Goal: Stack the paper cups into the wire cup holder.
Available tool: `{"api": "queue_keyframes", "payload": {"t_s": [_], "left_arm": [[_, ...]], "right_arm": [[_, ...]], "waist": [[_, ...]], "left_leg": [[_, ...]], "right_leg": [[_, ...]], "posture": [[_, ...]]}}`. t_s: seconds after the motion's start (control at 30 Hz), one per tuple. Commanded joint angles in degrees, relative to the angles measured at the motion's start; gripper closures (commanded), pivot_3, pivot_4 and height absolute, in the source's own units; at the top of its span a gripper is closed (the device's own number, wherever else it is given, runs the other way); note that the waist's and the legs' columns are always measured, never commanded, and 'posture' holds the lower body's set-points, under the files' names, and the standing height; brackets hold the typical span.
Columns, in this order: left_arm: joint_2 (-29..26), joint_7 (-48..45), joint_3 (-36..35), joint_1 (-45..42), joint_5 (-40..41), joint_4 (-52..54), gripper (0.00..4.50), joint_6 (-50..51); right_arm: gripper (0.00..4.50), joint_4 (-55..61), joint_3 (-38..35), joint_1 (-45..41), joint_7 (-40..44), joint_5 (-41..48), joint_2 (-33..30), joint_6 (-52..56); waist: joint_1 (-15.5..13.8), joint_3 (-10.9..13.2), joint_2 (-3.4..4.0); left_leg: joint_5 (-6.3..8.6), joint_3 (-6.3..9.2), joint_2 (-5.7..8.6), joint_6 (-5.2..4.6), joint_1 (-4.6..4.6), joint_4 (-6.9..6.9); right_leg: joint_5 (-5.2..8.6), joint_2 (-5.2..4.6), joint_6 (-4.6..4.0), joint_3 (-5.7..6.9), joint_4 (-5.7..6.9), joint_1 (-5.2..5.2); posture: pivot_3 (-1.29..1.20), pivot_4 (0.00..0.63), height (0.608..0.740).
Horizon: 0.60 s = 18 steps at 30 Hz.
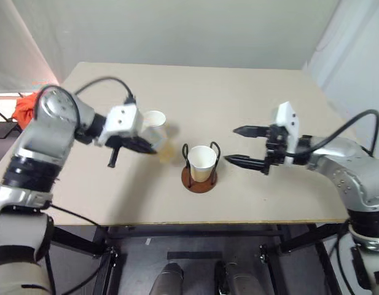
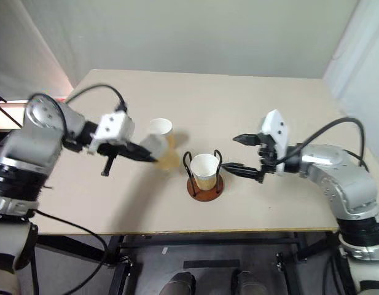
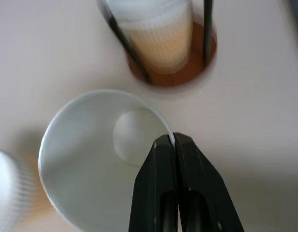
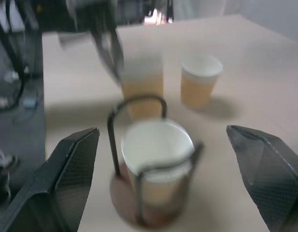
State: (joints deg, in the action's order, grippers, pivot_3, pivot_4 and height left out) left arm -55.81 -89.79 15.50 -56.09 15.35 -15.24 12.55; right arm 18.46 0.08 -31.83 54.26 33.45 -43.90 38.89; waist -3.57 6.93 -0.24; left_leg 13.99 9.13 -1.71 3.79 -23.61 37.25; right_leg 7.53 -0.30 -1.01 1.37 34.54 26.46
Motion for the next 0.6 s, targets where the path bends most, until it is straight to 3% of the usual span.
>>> {"api": "queue_keyframes", "payload": {"t_s": [0.03, 0.23, 0.43, 0.6], "left_arm": [[-4.3, -2.7, -2.0, -6.3, 14.4, 3.6, 4.47, 5.1], [-3.8, -2.7, 7.7, -25.8, 22.2, -6.1, 4.47, -0.5], [-1.8, -2.7, 30.2, -36.1, 27.9, -8.5, 4.47, -9.9], [2.9, -2.7, 46.7, -42.8, 24.1, -14.5, 4.47, -22.9]], "right_arm": [[0.00, -4.6, -7.7, 3.5, 6.4, -2.5, -5.7, -9.5], [0.00, -14.4, -10.8, 3.7, 8.3, -5.4, -10.2, -14.3], [0.00, -12.1, -11.4, 2.8, 7.3, -4.4, -9.1, -13.9], [0.00, -7.8, -13.2, 6.3, 5.6, -4.2, -9.7, -11.8]], "waist": [[-0.1, 0.0, 0.01], [0.1, 0.0, 0.03], [0.4, 0.1, 0.45], [0.5, 0.2, 0.50]], "left_leg": [[0.02, -0.01, 0.00, -0.04, -0.08, 0.02], [0.00, -0.31, -0.02, -0.23, -0.11, 0.06], [-0.07, -0.79, 0.18, -0.64, -0.20, 0.18], [0.16, -0.97, 0.44, -1.22, -0.22, 0.99]], "right_leg": [[-0.06, -0.01, 0.09, -0.01, -0.10, 0.01], [-0.26, -0.05, 0.43, -0.17, -0.51, 0.00], [-0.14, 0.06, 0.85, -1.19, -0.67, -0.24], [-0.13, 0.01, 1.36, -1.61, -0.65, -0.22]], "posture": [[0.00, 0.150, 0.740], [0.00, 0.150, 0.740], [0.00, 0.150, 0.740], [0.00, 0.150, 0.740]]}}
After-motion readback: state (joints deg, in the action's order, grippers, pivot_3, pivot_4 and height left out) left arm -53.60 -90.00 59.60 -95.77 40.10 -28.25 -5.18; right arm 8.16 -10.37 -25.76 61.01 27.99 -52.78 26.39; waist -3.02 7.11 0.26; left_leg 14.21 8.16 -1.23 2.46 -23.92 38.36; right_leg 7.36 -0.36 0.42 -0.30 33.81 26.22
